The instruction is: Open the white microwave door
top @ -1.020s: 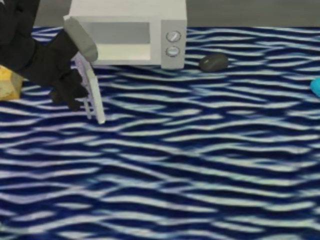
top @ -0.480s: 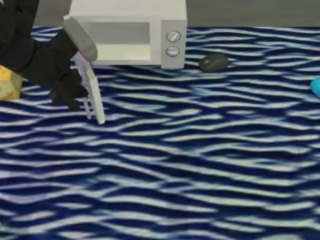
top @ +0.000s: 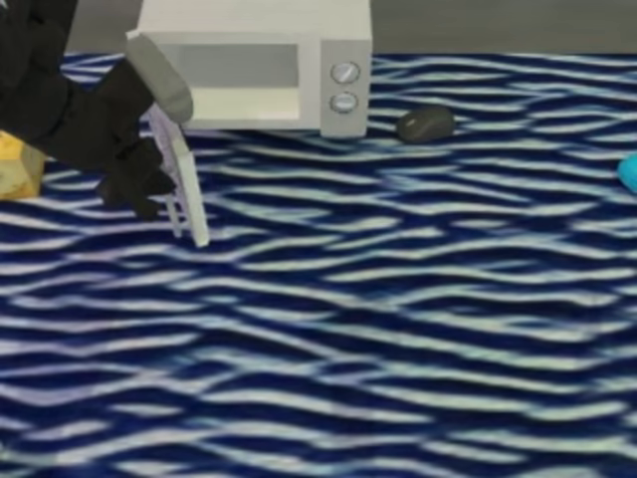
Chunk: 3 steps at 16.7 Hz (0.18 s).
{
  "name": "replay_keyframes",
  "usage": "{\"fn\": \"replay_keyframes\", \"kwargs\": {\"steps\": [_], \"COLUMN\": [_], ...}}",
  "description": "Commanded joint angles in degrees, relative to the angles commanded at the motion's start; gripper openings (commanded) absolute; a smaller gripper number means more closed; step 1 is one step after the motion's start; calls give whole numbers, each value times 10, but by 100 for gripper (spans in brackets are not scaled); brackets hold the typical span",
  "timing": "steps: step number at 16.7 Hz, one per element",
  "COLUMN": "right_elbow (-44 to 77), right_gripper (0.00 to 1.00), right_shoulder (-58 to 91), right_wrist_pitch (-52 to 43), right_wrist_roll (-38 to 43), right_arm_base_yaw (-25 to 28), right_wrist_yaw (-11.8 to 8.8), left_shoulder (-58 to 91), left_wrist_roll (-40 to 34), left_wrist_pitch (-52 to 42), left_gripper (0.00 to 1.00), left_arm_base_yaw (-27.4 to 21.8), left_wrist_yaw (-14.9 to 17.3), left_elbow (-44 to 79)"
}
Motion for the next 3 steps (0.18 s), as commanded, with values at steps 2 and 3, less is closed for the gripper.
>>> {"fn": "replay_keyframes", "kwargs": {"steps": [2,3], "right_elbow": [0,0], "right_gripper": [100,100], "right_shoulder": [0,0], "right_wrist_pitch": [0,0], "right_wrist_roll": [0,0], "right_arm_base_yaw": [0,0], "right_wrist_yaw": [0,0], "left_shoulder": [0,0], "left_wrist_roll": [0,0], "left_wrist_pitch": [0,0], "left_gripper": [0,0], "left_arm_base_yaw": [0,0], "left_wrist_yaw": [0,0], "left_elbow": [0,0]}}
